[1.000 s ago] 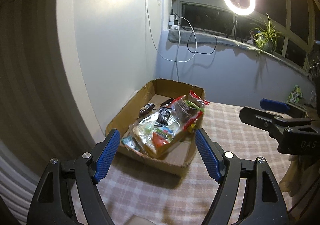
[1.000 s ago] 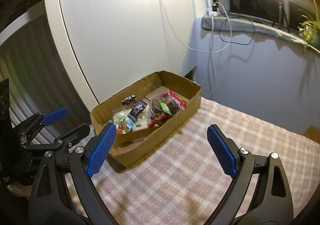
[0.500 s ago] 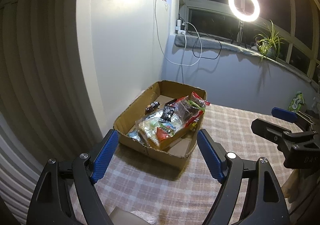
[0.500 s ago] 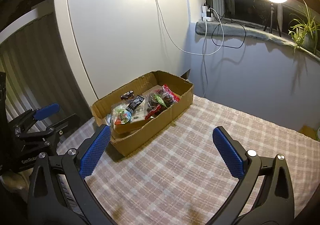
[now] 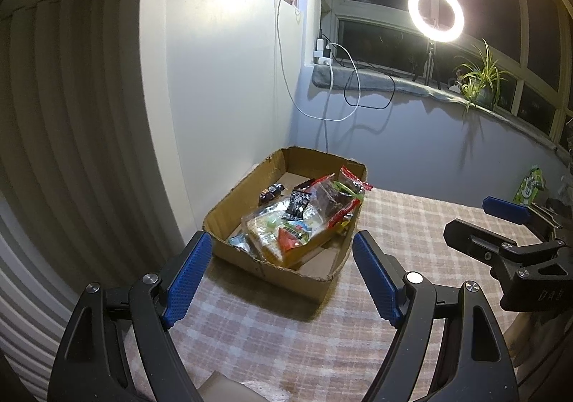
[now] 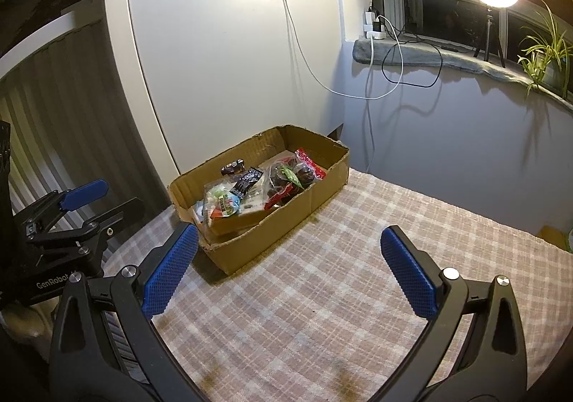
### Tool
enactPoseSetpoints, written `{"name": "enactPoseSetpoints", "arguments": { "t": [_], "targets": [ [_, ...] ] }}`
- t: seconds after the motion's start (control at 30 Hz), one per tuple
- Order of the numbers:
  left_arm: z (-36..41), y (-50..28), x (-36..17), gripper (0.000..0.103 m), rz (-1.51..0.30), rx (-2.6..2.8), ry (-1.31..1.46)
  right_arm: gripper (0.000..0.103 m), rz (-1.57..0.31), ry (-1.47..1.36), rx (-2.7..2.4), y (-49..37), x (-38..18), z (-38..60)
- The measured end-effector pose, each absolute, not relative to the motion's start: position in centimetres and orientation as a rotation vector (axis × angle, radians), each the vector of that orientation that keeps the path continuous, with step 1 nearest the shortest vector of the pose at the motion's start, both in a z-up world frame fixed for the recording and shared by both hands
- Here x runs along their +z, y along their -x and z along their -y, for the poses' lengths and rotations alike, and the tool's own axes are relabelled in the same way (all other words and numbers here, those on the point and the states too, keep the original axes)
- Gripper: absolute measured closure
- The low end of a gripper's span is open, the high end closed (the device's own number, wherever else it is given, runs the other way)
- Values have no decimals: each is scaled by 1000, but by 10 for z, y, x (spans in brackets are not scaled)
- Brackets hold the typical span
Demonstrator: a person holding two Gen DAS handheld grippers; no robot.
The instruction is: Organize snacks
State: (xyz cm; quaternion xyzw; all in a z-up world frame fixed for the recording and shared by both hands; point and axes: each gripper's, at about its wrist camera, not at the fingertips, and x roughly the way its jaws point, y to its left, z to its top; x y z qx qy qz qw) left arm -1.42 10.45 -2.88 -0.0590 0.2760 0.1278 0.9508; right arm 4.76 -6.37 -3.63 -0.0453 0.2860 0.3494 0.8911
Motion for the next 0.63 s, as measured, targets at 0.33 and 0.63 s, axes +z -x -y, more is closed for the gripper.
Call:
{"name": "enactPoseSetpoints", "arguments": {
  "t": [0.33,0.63],
  "targets": [
    [-103,14,-29,22,-564,259,121,0,-608,101,730,-50,-41,62],
    [-101,14,-31,22,-562,257,118,0,-615,102,726,-51,-45,63]
  ]
}}
